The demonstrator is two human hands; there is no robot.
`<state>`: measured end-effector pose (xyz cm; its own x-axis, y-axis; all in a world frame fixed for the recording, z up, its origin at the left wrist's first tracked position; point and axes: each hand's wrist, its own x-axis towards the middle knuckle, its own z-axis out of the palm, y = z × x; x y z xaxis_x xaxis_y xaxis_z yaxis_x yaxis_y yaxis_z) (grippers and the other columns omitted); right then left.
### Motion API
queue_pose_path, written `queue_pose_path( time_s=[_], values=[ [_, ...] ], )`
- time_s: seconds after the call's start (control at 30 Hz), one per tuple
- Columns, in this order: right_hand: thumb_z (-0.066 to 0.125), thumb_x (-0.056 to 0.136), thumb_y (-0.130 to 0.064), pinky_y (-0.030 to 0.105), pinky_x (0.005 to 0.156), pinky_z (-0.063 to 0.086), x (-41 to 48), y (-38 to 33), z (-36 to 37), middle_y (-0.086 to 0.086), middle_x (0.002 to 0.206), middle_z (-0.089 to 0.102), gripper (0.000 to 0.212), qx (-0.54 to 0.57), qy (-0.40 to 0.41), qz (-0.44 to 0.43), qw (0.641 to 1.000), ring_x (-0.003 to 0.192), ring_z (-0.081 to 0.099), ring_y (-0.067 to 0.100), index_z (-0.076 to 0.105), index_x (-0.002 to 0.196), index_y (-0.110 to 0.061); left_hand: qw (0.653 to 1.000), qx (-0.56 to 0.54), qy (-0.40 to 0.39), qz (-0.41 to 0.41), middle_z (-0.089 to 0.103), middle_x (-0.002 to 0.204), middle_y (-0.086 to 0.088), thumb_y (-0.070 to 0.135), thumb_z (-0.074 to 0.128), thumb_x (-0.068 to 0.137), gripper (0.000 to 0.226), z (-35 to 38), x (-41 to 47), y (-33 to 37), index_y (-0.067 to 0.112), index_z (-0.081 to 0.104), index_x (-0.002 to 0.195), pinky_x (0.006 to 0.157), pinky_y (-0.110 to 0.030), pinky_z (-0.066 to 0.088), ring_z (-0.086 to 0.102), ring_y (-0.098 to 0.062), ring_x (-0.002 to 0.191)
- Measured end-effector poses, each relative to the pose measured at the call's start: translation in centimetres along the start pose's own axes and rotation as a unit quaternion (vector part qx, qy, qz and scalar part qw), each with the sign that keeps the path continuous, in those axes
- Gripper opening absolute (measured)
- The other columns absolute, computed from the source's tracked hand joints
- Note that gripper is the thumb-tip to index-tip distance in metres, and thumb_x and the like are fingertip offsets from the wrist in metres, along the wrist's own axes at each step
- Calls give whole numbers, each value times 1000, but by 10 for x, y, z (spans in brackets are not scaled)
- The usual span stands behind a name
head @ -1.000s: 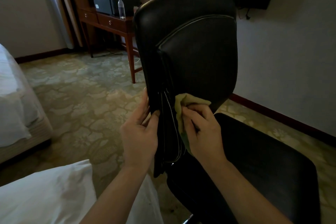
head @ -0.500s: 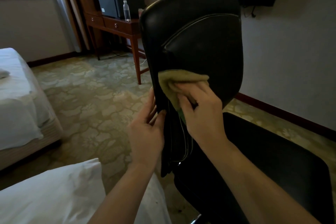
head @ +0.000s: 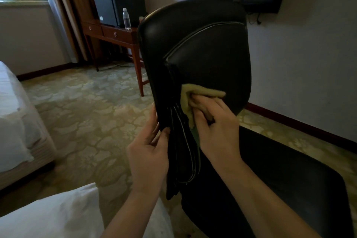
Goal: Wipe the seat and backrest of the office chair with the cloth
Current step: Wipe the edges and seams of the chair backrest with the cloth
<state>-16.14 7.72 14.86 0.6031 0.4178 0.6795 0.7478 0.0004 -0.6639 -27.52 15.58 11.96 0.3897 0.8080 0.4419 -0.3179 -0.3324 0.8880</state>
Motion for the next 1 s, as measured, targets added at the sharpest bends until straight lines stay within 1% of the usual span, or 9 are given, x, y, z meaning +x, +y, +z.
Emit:
queue_pose_path(
  time_s=[0.13, 0.23, 0.37, 0.47, 0.57, 0.67, 0.77, 0.9, 1.0],
  values=[
    [58, 98, -8, 22, 95, 51, 8, -7, 8, -4, 118, 60, 25, -16, 1, -22, 1000, 108, 60, 4, 72, 117, -16, 1000, 3, 3, -1, 68, 127, 21, -5, 63, 96, 60, -1, 1, -4, 32, 53, 142, 93, -24, 57, 66, -4, 119],
    [55, 97, -12, 21, 88, 53, -12, 9, 12, 0, 109, 59, 22, -31, 11, -44, 998, 99, 60, 7, 72, 112, -9, 1000, -4, 17, -5, 69, 125, 22, -5, 64, 95, 60, 1, 2, -3, 35, 56, 138, 91, -22, 57, 67, -3, 115],
    [49, 98, -20, 22, 82, 55, -43, 29, 10, -3, 108, 57, 28, -57, 5, -42, 997, 95, 59, 5, 71, 110, -8, 1000, -8, 26, -8, 68, 128, 19, -3, 64, 95, 58, 4, 1, -2, 38, 56, 136, 92, -21, 56, 67, -2, 115],
    [55, 98, -14, 27, 78, 56, -45, 32, 6, -3, 106, 57, 21, -47, -4, -21, 999, 92, 60, 6, 72, 109, -10, 1000, -10, 22, -8, 66, 134, 13, -3, 63, 96, 58, 4, 1, -2, 36, 56, 137, 97, -24, 55, 65, -3, 120],
    [58, 96, -4, 31, 86, 56, -26, 18, 5, -4, 111, 59, 23, -13, -15, 7, 1000, 99, 62, 8, 72, 111, -13, 1000, 3, 18, -1, 66, 133, 14, -3, 63, 96, 59, 4, 0, 0, 39, 55, 137, 96, -23, 55, 64, -3, 120],
    [58, 97, -5, 29, 94, 54, -2, -3, 7, -5, 118, 60, 26, 2, -10, 1, 1000, 107, 61, 8, 71, 117, -16, 1000, 12, 21, -3, 69, 128, 14, -2, 63, 96, 59, 4, 0, -1, 38, 54, 138, 90, -17, 55, 66, 0, 116],
    [58, 98, -8, 26, 97, 52, 12, -15, 11, -2, 119, 60, 25, -7, -4, -20, 1000, 110, 60, 9, 71, 117, -14, 1000, 17, 17, 1, 69, 129, 13, -2, 64, 95, 60, 3, 1, 0, 36, 52, 141, 91, -16, 55, 65, 1, 117],
    [56, 97, -12, 20, 93, 51, -2, 0, 12, 1, 113, 60, 22, -23, 4, -53, 998, 105, 61, 10, 72, 112, -10, 1000, 20, 21, 4, 70, 126, 13, -4, 63, 95, 59, 2, 2, -3, 29, 53, 143, 87, -16, 56, 67, 0, 113],
    [53, 97, -18, 17, 91, 50, -29, 20, 11, 0, 112, 59, 26, -19, 5, -37, 999, 104, 59, 4, 73, 111, -9, 1000, 11, 24, -2, 70, 124, 20, -3, 64, 95, 59, 3, 2, -3, 33, 54, 142, 86, -15, 56, 68, 1, 111]
  ],
)
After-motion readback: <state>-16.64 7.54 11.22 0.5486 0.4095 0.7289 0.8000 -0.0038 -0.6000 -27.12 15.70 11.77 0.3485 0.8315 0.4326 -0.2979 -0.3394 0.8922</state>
